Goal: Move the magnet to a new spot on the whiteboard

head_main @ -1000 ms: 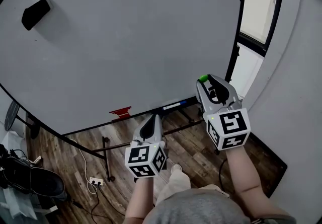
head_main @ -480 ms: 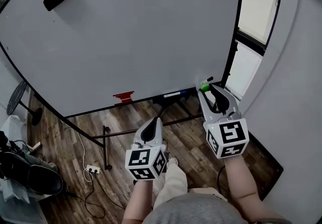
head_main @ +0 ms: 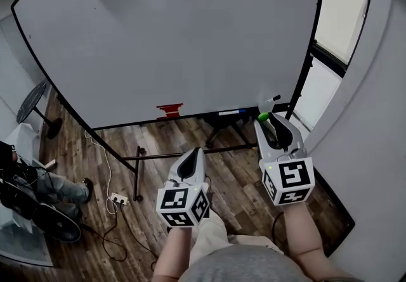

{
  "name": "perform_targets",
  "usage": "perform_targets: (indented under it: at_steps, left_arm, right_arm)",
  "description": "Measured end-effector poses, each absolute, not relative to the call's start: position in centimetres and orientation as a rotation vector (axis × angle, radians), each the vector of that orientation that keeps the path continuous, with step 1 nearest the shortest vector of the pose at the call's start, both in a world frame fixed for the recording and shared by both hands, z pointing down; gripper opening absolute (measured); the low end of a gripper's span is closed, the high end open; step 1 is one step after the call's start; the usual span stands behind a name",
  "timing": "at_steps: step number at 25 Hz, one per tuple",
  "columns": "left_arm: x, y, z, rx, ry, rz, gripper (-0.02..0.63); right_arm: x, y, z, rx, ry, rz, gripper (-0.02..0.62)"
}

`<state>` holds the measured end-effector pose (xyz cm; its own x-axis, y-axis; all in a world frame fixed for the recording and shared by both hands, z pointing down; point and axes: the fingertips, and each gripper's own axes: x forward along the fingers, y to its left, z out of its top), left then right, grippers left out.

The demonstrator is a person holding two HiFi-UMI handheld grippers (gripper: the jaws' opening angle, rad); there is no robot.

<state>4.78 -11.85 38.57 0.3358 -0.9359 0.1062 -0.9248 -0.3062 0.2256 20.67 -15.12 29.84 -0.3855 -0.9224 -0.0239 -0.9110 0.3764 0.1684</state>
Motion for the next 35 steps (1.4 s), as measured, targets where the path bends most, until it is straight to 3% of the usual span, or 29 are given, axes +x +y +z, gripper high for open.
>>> perform_targets:
  at_steps: [15, 35]
  left_arm:
    - [-6.7, -12.2, 37.8, 2.229, -1.856, -0.116, 0.005]
    - [-22.2, -22.9, 37.6, 2.292, -1.832, -0.037, 0.005]
  right_arm:
    - [8.8, -17.5, 29.2, 1.505, -2.669, -0.266, 0.123]
    - [-7.5, -27.1, 28.9, 1.518, -2.664, -0.291, 0.123]
